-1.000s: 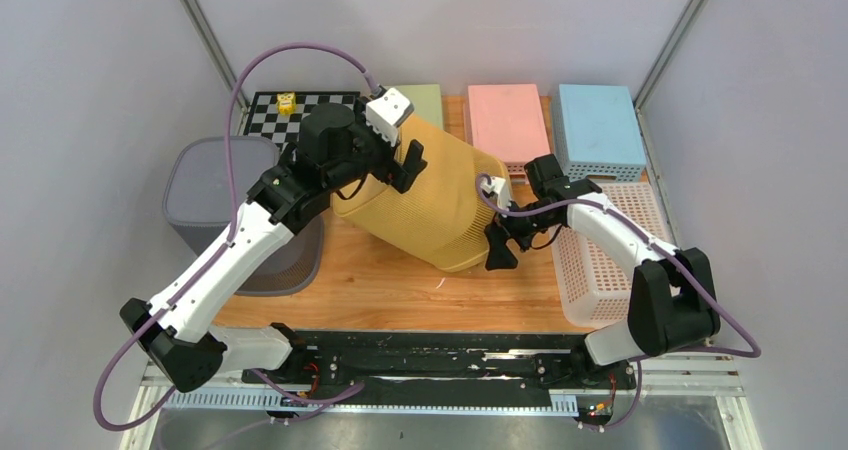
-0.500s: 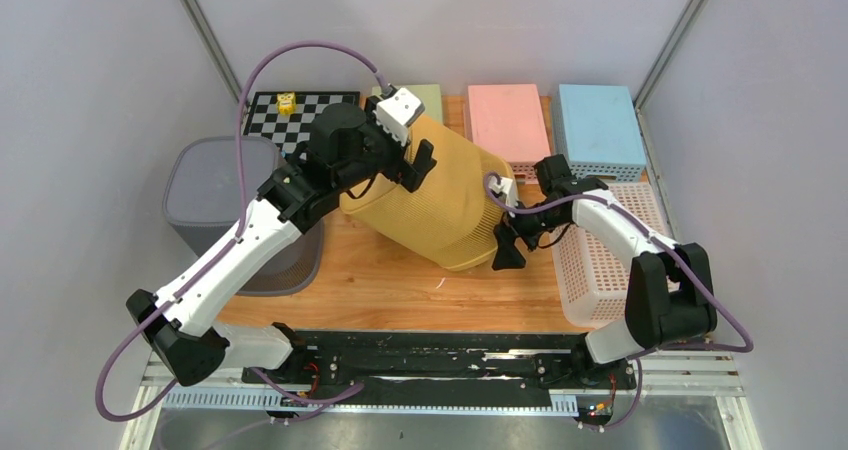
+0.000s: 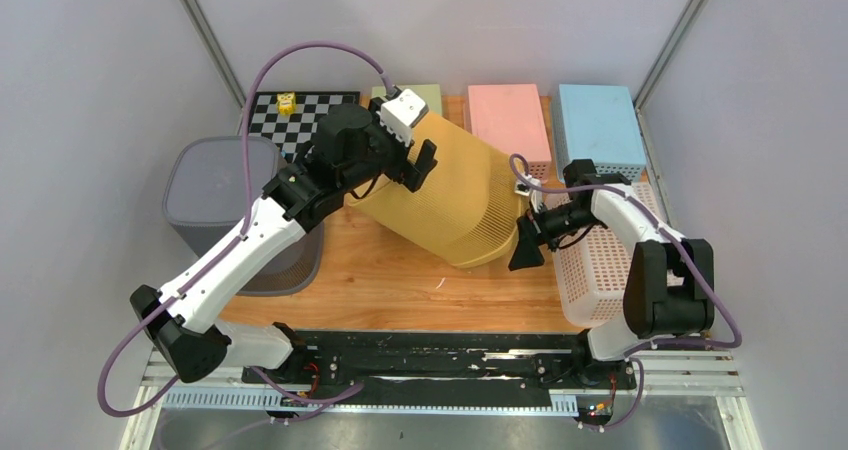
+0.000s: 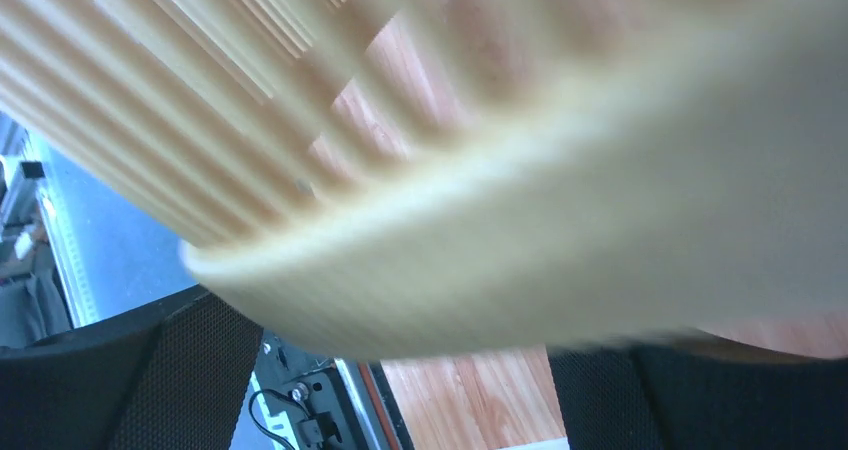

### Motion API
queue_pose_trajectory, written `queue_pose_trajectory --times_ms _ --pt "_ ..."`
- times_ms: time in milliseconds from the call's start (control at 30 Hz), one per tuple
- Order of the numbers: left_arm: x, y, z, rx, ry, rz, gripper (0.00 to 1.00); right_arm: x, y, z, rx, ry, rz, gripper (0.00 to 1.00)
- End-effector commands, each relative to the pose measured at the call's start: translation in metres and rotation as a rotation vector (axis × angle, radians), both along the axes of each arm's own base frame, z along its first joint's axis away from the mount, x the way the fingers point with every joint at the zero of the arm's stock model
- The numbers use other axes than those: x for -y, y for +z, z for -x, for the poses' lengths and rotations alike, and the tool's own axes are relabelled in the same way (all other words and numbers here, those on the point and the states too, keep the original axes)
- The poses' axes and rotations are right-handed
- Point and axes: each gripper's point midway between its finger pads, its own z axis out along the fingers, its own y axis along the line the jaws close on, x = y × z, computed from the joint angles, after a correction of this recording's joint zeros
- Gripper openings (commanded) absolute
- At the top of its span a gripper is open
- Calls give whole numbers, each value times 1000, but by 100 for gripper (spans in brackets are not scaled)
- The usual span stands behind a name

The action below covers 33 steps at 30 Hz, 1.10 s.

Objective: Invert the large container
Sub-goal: Turn the container upside down at the center of the board.

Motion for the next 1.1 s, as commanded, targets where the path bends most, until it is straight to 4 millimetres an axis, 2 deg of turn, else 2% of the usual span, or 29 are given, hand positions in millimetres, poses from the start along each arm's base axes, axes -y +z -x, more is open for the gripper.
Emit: queue_pose_trajectory --times_ms 0,233,500,700,800,1000,1067 --pt "-6 -70 20 -187 -36 -177 89 10 6 0 -100 -83 -6 100" --pt "1 -72 23 -196 -60 -174 88 21 21 -13 3 -142 60 100" --pt "9 -70 26 -197 -85 -175 88 21 71 -17 88 -196 48 100" --pt "14 -70 29 -202 -104 -176 88 23 90 -20 56 -276 58 100" --pt "17 -70 33 -205 -125 -172 88 20 97 -13 60 -237 37 100" --pt "21 -71 43 -209 -178 -165 88 18 89 16 86 -102 19 100" --pt "23 -71 47 -211 -200 -166 88 20 90 18 110 -96 32 100"
